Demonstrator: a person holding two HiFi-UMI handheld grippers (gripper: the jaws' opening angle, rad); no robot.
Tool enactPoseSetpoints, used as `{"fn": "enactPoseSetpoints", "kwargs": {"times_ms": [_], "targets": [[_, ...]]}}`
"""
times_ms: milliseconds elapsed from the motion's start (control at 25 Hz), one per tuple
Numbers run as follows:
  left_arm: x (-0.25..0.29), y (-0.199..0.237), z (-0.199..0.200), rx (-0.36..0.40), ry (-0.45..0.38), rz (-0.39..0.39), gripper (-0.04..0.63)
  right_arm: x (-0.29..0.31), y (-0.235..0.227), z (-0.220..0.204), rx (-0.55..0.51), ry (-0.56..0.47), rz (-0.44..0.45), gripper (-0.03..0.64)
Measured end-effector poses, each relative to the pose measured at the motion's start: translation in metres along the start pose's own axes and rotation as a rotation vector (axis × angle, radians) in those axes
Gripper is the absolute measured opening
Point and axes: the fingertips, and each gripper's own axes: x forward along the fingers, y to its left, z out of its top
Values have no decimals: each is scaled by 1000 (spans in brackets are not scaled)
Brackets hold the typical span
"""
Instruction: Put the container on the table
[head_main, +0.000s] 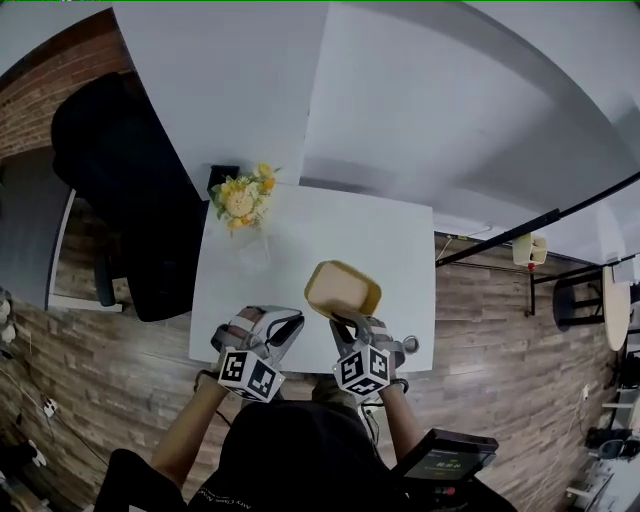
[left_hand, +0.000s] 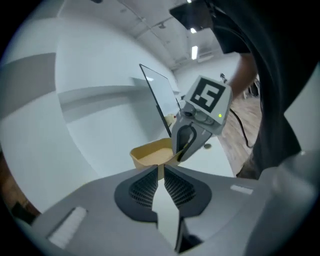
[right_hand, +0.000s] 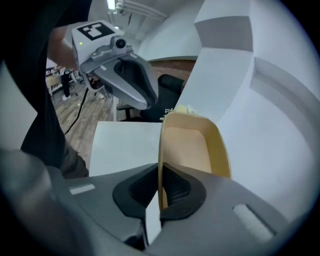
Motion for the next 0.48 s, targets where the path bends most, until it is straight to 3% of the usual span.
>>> {"fn": "enactPoseSetpoints", "kwargs": {"times_ms": [120, 200, 320, 480], "targets": [[18, 0, -12, 169, 113, -40, 76, 16, 0, -5, -124, 69, 28, 20], [31, -3, -16, 233, 173, -64, 80, 24, -2, -9, -214, 107, 40, 20], [46, -15, -23, 264, 255, -99, 86, 27, -1, -12, -325, 119, 60, 20], [62, -23, -35, 290, 369, -113, 89, 22, -1, -15, -396, 86, 96, 20]]}}
